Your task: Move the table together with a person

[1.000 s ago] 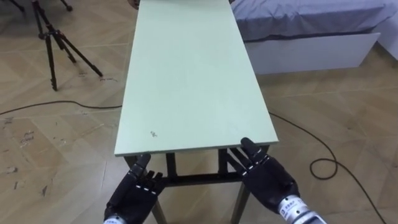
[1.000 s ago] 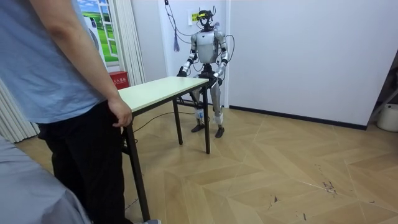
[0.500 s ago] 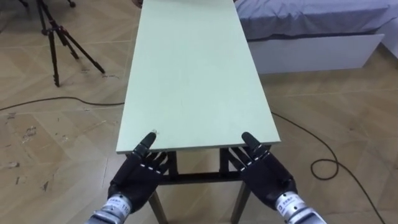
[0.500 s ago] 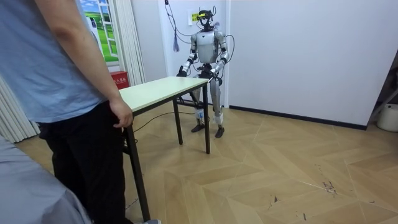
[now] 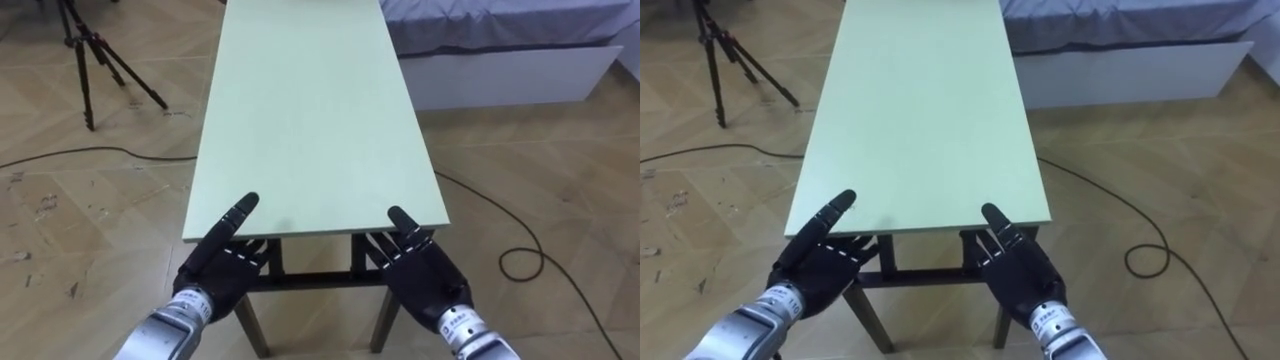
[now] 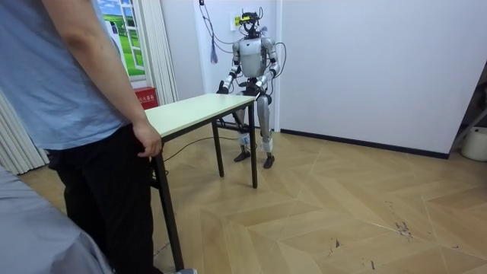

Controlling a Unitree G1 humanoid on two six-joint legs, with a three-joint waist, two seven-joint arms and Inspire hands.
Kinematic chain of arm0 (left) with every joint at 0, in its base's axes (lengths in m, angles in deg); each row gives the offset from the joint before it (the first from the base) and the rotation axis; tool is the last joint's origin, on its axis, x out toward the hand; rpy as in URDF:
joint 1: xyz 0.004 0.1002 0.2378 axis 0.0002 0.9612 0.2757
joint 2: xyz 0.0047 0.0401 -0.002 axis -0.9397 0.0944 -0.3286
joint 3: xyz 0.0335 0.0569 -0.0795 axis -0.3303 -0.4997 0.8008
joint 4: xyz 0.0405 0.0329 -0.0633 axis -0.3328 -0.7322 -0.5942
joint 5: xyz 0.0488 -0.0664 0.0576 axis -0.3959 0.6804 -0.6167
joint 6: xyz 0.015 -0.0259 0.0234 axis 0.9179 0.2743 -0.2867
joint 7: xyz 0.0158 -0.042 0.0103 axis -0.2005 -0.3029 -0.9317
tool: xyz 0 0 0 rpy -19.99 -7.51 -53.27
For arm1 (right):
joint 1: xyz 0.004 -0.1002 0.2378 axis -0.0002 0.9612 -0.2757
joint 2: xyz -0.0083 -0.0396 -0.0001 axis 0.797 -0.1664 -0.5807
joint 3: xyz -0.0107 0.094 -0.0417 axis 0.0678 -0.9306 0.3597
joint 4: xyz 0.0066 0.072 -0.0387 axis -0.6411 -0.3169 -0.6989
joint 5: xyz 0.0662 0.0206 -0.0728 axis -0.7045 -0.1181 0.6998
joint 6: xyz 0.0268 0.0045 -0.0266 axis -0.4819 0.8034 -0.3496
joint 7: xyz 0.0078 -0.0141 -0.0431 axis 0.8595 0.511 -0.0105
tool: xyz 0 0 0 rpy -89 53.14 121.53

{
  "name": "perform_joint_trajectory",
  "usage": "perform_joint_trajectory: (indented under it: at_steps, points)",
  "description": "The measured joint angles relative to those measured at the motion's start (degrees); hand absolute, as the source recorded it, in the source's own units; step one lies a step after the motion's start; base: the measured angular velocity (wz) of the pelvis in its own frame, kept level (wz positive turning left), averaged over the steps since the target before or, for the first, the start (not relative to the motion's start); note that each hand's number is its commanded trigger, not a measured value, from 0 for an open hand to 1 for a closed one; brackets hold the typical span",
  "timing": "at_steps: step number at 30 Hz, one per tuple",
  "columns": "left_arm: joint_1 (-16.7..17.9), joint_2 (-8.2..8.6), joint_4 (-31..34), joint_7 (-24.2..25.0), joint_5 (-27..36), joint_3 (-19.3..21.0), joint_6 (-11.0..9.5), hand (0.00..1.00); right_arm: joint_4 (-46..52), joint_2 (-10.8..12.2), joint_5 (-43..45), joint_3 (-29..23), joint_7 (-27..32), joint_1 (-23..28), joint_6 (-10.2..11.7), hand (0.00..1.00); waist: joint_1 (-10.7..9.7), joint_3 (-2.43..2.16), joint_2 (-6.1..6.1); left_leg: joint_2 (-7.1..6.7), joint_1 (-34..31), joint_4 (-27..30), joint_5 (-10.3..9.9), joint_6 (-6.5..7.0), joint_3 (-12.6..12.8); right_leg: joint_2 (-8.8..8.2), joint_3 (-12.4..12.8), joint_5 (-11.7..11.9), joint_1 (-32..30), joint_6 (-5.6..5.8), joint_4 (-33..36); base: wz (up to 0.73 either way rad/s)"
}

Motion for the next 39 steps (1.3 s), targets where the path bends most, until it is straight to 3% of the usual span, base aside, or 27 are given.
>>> perform_joint_trajectory:
  at_steps: [13, 18, 19, 20, 21, 22, 23, 28, 30, 35, 39]
  points:
    - [-0.3, 0.38, -0.1, -1.0, 4.8, 1.3, 0.0, 0.0, 0.2, 0.7, -2.2, -0.1, -0.1, -0.1, -0.1, 0.0, 0.3, 0.14, 0.13, -0.05, -0.4, -0.2, 0.1, -0.16, -0.1, 0.04, 0.2, 0.1, -0.7, -0.17, 0.2, -0.01]
    - [-0.2, 1.17, -0.1, -0.9, 6.2, 1.8, -0.5, 0.0, 2.2, 0.8, -2.7, -0.2, 3.1, -0.1, -0.3, 0.0, 0.3, 0.13, 0.12, -0.04, -0.7, -0.1, 0.1, -0.17, -0.1, 0.07, 0.3, 0.1, -0.9, -0.18, 0.2, 0.0]
    - [-0.1, 1.6, -0.1, -0.9, 6.8, 1.8, -1.2, 0.03, 2.4, 1.0, -3.4, -0.2, 3.7, -0.1, -0.3, 0.0, 0.2, 0.13, 0.11, -0.04, -0.6, -0.1, 0.1, -0.17, 0.0, 0.07, 0.3, 0.1, -0.9, -0.19, 0.2, 0.0]
    - [-0.1, 1.94, -0.1, -0.9, 6.9, 1.9, -1.5, 0.19, 2.4, 1.1, -4.0, -0.2, 3.9, -0.1, -0.3, 0.0, 0.2, 0.12, 0.11, -0.05, -0.5, -0.1, 0.1, -0.17, 0.0, 0.06, 0.3, 0.1, -0.9, -0.2, 0.2, 0.0]
    - [-0.1, 2.63, -0.1, -0.9, 6.9, 2.1, -2.0, 0.32, 2.6, 1.6, -5.1, -0.2, 4.6, -0.1, -0.2, 0.15, 0.2, 0.12, 0.1, -0.04, -0.5, -0.1, 0.1, -0.17, 0.0, 0.06, 0.3, 0.1, -0.9, -0.22, 0.2, 0.0]
    - [0.0, 3.06, -0.1, -0.9, 7.2, 2.4, -2.4, 0.67, 3.0, 2.0, -5.5, -0.4, 5.4, -0.1, -0.1, 1.0, 0.2, 0.11, 0.1, -0.03, -0.5, -0.1, 0.1, -0.2, 0.0, 0.08, 0.3, 0.2, -0.9, -0.24, 0.2, 0.0]
    - [0.0, 3.08, -0.1, -0.9, 7.4, 2.4, -2.5, 1.0, 3.2, 2.1, -5.5, -0.4, 5.8, -0.1, -0.1, 1.0, 0.2, 0.12, 0.1, -0.02, -0.5, -0.1, 0.1, -0.21, 0.0, 0.09, 0.3, 0.2, -0.9, -0.26, 0.2, 0.0]
    - [0.4, 3.47, -0.1, -1.0, 7.8, 2.5, -2.7, 1.0, 3.5, 2.1, -5.5, -0.4, 7.2, -0.1, -0.1, 1.0, 0.3, 0.12, 0.1, 0.02, -0.4, -0.1, 0.2, -0.23, 0.0, 0.11, 0.3, 0.2, -0.9, -0.29, 0.2, 0.0]
    - [0.4, 4.71, -0.1, -0.9, 7.8, 2.8, -2.8, 1.0, 3.5, 2.1, -5.3, -0.4, 10.5, -0.1, 0.0, 1.0, 0.6, 0.12, 0.11, 0.02, -0.5, -0.1, 0.2, -0.23, 0.0, 0.11, 0.3, 0.2, -0.9, -0.29, 0.1, 0.0]
    - [0.5, 4.93, -2.3, -1.0, 6.7, 2.8, -2.7, 1.0, 3.5, 3.0, -5.2, 0.2, 15.2, -0.1, -0.1, 1.0, 0.9, 0.13, 0.16, 0.03, -1.0, -0.5, 0.2, -0.23, -0.5, 0.29, 1.3, 0.2, -1.7, -0.29, 0.1, -0.02]
    - [0.5, 5.02, -3.4, -1.0, 6.7, 2.9, -2.6, 1.0, 3.5, 3.2, -4.5, 0.7, 15.7, -0.1, 0.0, 1.0, 0.7, 0.13, 0.14, 0.03, -0.1, -1.6, 0.2, -0.23, -3.2, 0.69, 1.7, 0.2, -1.5, -0.29, 0.1, -0.06]
